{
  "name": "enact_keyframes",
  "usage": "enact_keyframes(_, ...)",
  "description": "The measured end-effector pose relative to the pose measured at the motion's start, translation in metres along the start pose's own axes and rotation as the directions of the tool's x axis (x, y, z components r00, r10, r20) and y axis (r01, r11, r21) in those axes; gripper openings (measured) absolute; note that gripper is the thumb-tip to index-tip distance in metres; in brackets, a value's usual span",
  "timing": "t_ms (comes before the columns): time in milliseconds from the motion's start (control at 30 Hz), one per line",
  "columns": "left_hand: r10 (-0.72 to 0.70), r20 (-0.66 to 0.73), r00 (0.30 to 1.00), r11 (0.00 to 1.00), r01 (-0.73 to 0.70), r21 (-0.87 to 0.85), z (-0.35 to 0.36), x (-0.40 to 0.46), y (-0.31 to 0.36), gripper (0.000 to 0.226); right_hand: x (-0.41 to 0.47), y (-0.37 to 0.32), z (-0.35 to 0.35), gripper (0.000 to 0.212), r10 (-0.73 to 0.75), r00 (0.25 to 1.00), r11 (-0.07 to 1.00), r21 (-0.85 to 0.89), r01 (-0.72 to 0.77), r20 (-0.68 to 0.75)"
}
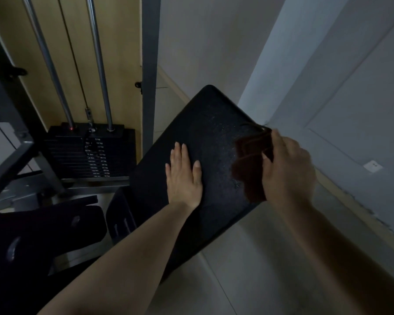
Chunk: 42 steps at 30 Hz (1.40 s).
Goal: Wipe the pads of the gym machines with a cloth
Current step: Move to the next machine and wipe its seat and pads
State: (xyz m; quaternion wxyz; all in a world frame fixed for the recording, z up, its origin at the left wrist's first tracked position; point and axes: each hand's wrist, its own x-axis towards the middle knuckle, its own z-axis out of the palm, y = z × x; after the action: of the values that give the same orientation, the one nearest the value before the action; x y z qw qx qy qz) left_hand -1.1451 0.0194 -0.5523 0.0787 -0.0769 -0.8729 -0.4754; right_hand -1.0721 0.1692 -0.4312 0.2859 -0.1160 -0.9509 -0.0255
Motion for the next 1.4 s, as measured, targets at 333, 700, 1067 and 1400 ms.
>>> enact_keyframes(333,0.125,-0.023,0.992,0.992,-0.126,-0.011,0.004,-0.007,-0.020,0.059,-0.049,-0.019,0.039,0.062,0.269,0.927,0.927,0.331,-0.175,-0.261)
enact_keyframes(700,0.252,-0.019,0.968,0.968,-0.251,0.007,0.005,-0.005,-0.031,0.058,-0.074,-0.031,0.067,0.066,0.291,0.890,0.867,0.489,-0.091,-0.350)
enact_keyframes(1067,0.495,0.002,0.869,0.869,-0.495,0.027,0.004,-0.010,-0.069,0.057,-0.124,-0.065,0.105,0.068,0.273,0.888,0.858,0.512,-0.050,-0.370)
enact_keyframes(1400,0.502,0.003,0.865,0.865,-0.502,0.016,0.005,-0.021,-0.086,0.055,-0.210,-0.118,0.164,0.072,0.257,0.903,0.899,0.428,-0.093,-0.344)
